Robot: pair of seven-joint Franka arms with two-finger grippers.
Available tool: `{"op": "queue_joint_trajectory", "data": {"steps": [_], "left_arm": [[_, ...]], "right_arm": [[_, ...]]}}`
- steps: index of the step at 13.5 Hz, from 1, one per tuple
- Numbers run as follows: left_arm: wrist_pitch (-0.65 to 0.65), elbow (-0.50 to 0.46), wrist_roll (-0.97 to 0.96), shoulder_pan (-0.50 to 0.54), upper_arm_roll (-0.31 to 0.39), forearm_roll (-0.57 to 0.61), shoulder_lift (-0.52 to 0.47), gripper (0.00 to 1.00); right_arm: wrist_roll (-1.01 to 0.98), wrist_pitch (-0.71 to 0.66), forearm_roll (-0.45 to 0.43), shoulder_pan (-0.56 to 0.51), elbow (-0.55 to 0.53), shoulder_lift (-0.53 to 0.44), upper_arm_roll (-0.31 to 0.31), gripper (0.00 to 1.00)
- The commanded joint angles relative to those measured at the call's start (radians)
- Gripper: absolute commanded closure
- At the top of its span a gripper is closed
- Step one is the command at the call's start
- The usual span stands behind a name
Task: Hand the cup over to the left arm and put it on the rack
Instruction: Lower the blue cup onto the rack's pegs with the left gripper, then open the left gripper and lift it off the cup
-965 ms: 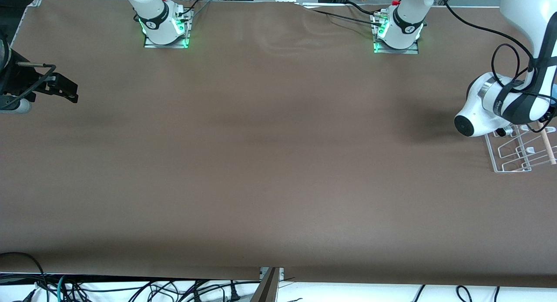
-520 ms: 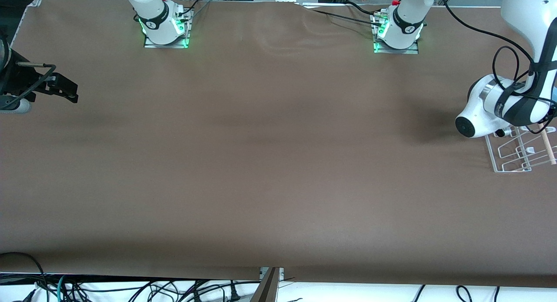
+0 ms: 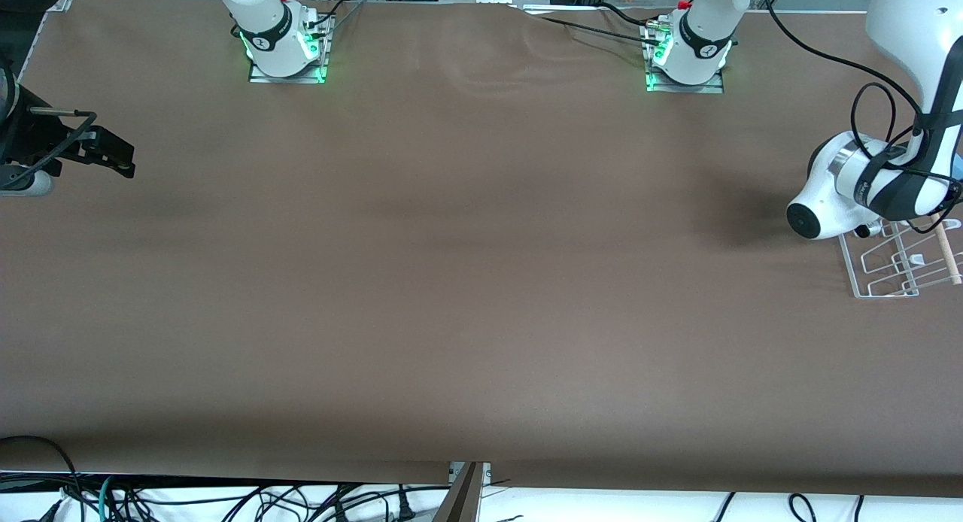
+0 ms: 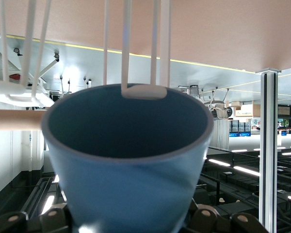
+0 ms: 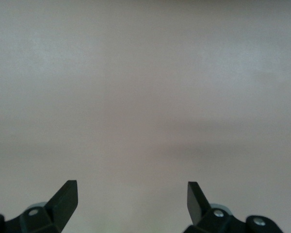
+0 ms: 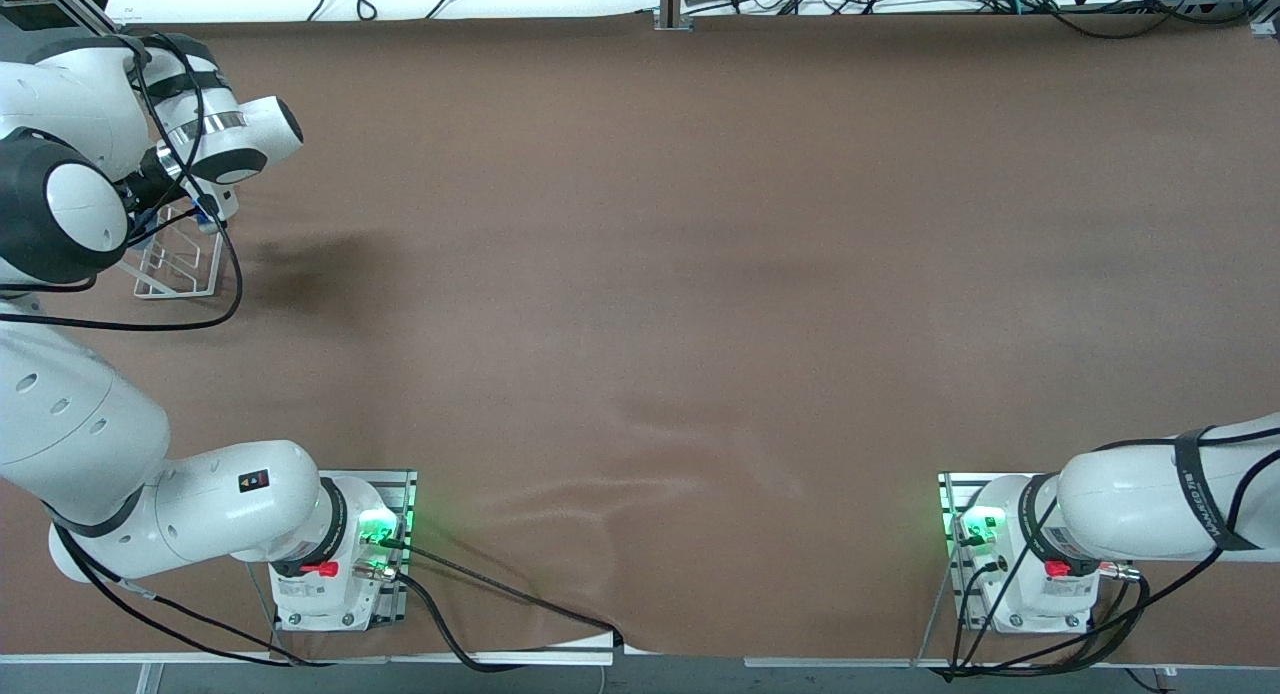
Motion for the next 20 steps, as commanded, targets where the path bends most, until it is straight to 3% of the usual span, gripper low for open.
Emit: {"op": "queue_joint_trajectory", "data": {"steps": [1, 6, 8, 12, 14, 17, 20], "left_arm": [[0.005, 0.013, 0.023, -0.001, 0.003, 0.018, -0.010, 0.00], [0.006, 0.027, 0.055, -0.001, -0.006, -0.016, -0.047, 0.00], [0.046, 0.033, 0.059, -0.007, -0.045, -0.152, -0.142, 0.00], [0.169, 0.038, 0.054, -0.010, -0.091, -0.580, -0.435, 0.00], [0.172, 0.079, 0.054, -0.040, -0.091, -0.695, -0.493, 0.00], [0.172, 0.140, -0.039, -0.090, -0.124, -0.743, -0.571, 0.00], [0.137, 0.321, -0.058, -0.127, -0.082, -0.988, -0.572, 0.00]], "right_arm": [[-0.013, -0.014, -0.001, -0.007, 0.015, -0.001, 0.003, 0.00], [-0.013, -0.014, -0.001, -0.007, 0.015, -0.001, 0.003, 0.00], [-0.013, -0.014, -0.001, -0.007, 0.015, -0.001, 0.003, 0.00], [-0.015, -0.014, -0.001, -0.007, 0.015, -0.001, 0.003, 0.00], [-0.015, -0.014, -0.001, -0.007, 0.015, -0.001, 0.003, 0.00], [-0.015, -0.014, -0.001, -0.007, 0.015, -0.001, 0.003, 0.00], [-0.013, -0.014, 0.001, -0.007, 0.015, -0.001, 0.003, 0.00]]}}
